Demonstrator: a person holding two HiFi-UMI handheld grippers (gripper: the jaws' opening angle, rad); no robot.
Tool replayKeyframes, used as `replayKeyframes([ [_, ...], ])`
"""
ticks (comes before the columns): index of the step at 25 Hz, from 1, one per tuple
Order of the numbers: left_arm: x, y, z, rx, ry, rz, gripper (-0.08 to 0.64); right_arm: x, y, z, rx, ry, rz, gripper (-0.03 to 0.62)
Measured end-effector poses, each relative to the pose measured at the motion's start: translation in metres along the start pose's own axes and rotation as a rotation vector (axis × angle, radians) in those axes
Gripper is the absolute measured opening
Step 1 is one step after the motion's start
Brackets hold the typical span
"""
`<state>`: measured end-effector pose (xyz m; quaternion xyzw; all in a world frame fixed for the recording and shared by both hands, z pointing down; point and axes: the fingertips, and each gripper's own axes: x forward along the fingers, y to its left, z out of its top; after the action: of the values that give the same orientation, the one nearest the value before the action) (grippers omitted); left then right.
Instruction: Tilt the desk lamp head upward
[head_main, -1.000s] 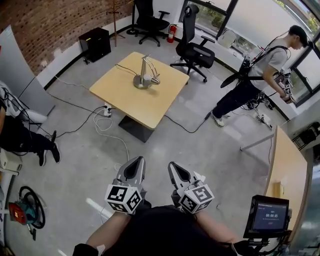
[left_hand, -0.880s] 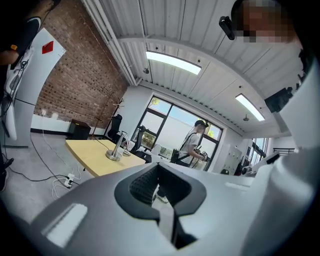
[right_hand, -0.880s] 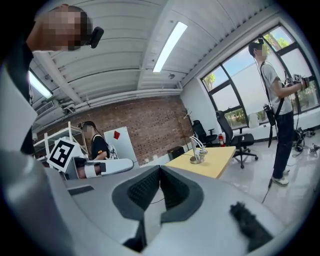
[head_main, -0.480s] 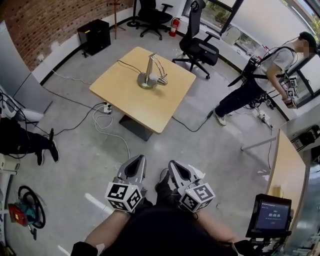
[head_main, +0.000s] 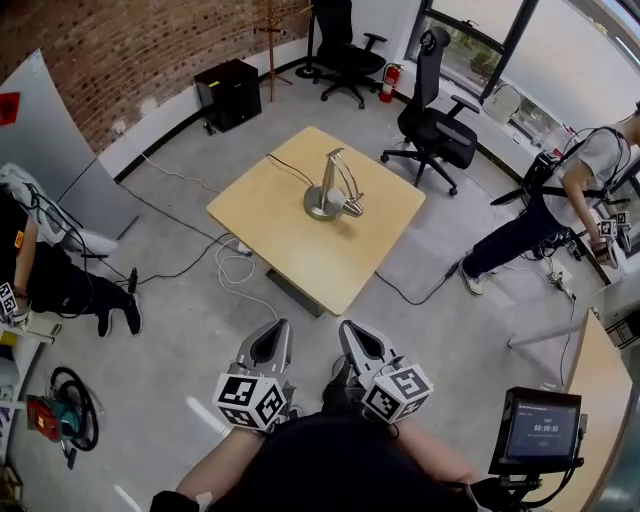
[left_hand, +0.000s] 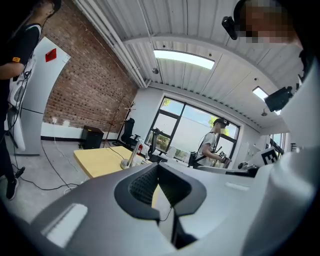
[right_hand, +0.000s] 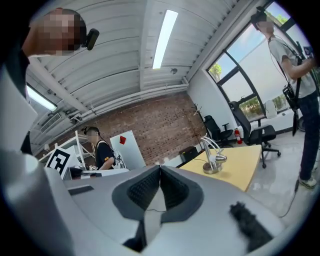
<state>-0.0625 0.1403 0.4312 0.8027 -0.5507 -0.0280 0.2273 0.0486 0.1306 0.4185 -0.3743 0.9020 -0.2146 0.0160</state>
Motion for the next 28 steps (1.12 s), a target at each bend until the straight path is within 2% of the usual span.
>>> replayKeyframes([
  [3,0.033,-0.004,0.008,0.006,-0.005,0.017,0.008,0.015,-0.031,0.017,0.010,-0.005,0.017,0.005],
  [6,0.043,-0.008,0.013,0.009,-0.010,0.027,0.007,0.022,-0.045,0.022,0.033,0.002,0.030,0.005],
  [10,0.083,-0.008,0.024,0.005,-0.012,0.072,0.008,0.042,-0.079,0.044,0.038,0.010,0.070,0.005],
  [18,0.145,-0.014,0.018,-0.007,0.013,0.106,0.008,0.064,-0.145,0.053,0.071,0.039,0.073,0.005],
  [24,0.169,-0.001,0.027,-0.019,0.024,0.135,0.008,0.082,-0.168,0.050,0.103,0.075,0.068,0.005],
  [28,0.187,0.010,0.029,-0.025,0.051,0.126,0.008,0.097,-0.175,0.054,0.099,0.072,0.078,0.005],
])
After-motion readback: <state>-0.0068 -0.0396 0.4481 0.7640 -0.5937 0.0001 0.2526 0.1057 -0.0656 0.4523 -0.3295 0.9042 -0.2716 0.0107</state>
